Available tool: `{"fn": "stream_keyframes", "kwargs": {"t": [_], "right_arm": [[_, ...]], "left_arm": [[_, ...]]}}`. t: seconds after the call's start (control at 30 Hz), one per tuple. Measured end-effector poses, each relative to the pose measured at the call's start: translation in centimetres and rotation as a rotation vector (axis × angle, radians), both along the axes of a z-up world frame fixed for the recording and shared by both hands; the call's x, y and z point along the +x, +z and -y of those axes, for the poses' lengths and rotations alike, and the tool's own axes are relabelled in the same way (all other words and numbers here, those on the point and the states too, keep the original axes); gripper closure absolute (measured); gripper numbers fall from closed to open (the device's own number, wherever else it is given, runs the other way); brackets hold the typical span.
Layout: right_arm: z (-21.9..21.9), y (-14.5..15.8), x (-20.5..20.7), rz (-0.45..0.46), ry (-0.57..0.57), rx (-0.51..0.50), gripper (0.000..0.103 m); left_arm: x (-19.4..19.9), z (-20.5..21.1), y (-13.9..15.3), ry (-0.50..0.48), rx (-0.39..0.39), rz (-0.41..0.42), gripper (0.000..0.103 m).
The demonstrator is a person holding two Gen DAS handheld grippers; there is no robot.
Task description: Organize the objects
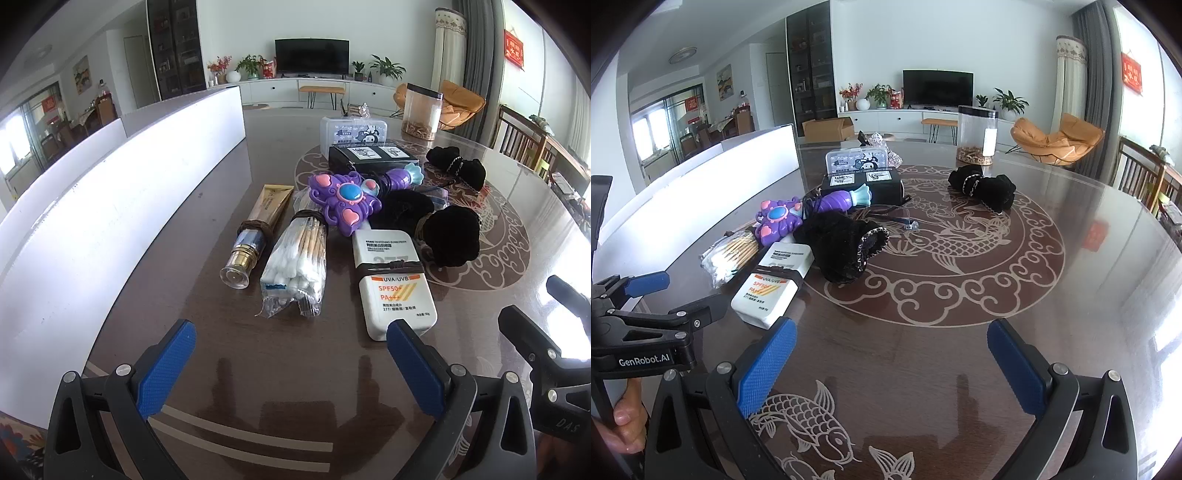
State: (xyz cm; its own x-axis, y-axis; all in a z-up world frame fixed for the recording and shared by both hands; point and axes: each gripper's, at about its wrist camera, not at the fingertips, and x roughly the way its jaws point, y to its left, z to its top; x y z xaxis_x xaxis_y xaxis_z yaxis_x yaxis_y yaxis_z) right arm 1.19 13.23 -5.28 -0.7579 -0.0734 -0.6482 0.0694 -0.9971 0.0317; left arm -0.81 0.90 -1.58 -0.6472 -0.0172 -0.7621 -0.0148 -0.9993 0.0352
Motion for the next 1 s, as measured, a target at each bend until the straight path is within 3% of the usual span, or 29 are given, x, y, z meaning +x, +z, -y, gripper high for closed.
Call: {"fn": "stream_keyframes", "kwargs": {"t": [0.37,0.87,1.0], "right_arm": [[-0.3,-0.4,-0.7,0.036,-0.020,-0.011,0.000],[-0.4,-2.3,-3.4,0.213,-0.027,-0.015,0.000],[0.3,-2.7,-5.1,0.235,0.000,0.061,0.000]], "left_arm": [[-0.6,-0.2,-0.9,-0.008,0.004,0.049,0.000],[-1.8,-0.3,-2.2,-0.043,0.027,0.121,0.000],[-2.9,-0.7,-2.2,-0.107,0.024,0.114,0.000]]}}
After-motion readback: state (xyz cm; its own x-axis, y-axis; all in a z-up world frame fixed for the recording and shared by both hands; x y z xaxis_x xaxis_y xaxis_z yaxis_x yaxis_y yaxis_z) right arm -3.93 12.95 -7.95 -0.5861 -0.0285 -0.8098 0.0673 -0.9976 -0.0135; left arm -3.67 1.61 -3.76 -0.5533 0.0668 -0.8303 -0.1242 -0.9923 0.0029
